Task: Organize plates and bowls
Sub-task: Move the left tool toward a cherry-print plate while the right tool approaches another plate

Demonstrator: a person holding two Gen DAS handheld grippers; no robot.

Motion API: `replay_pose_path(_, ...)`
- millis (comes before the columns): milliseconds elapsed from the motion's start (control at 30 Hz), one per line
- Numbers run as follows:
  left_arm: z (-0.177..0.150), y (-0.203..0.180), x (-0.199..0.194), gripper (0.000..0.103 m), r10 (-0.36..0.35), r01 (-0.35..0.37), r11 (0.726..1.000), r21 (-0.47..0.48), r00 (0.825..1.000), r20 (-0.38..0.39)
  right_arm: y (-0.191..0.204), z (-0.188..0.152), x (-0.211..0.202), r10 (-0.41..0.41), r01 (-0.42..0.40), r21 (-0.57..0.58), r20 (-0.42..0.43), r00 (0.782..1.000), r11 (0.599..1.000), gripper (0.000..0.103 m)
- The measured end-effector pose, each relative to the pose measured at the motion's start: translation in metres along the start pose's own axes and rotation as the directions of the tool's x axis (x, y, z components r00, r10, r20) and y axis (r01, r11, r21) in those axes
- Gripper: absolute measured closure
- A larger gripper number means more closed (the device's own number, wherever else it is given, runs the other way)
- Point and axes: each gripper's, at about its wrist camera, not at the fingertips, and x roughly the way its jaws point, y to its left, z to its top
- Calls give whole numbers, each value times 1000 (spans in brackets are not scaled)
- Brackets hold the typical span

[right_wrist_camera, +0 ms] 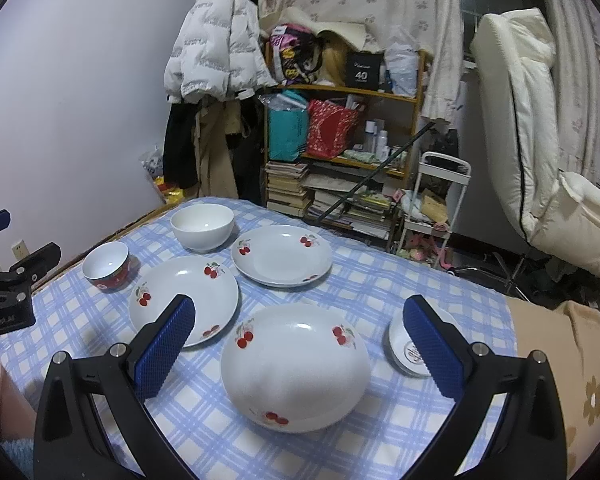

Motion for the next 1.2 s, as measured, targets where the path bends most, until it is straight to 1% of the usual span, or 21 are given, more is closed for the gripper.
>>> replay_pose_path(100,4,-1,13,1,0,0,1000,4,999,-41,3,8,13,19,-19,2,-11,1000,1000,0)
replay_pose_path(233,8,4,38,1,-14,12,1000,-22,993,-115,1,18,36,33,-33,-1,-45,998,999,0)
replay_pose_path(333,11,11,57,1,-7,-1,999,-44,986,-168,-1,25,57,50,-48,26,-80,996,999,0)
replay_pose_path(400,13,16,68,1,2,-13,998,-56,981,-194,-1,28,67,58,-55,34,-89,994,998,0)
replay_pose_path(500,15,26,85,1,3,-22,997,-80,973,-230,3,33,82,56,-54,27,-104,993,998,0)
replay_pose_path(600,16,33,103,1,7,-36,994,-104,964,-266,11,39,101,72,-69,22,-128,989,997,0)
replay_pose_path(700,9,40,118,1,-22,-23,989,-148,954,-299,15,43,118,78,-75,23,-145,986,997,1)
replay_pose_path(767,3,43,130,1,-50,-9,985,-175,943,-329,18,45,130,78,-75,25,-151,985,997,1)
replay_pose_path(933,-14,44,159,1,-60,-11,984,-179,921,-384,25,39,161,63,-63,6,-194,979,998,1)
replay_pose_path(1000,-21,45,171,1,-82,-4,979,-203,907,-413,28,36,174,66,-67,0,-215,974,998,1)
replay_pose_path(1067,-29,45,185,1,-118,7,970,-241,885,-450,31,34,184,66,-70,-8,-231,971,998,1)
replay_pose_path(1100,-32,45,190,1,-129,9,967,-254,877,-462,34,32,191,70,-76,-14,-241,968,997,1)
replay_pose_path(1133,-35,43,195,1,-129,4,966,-257,872,-473,36,30,195,72,-79,-18,-246,967,997,1)
replay_pose_path(1200,-40,41,203,1,-130,-1,966,-258,862,-489,41,27,205,76,-87,-30,-264,962,996,6)
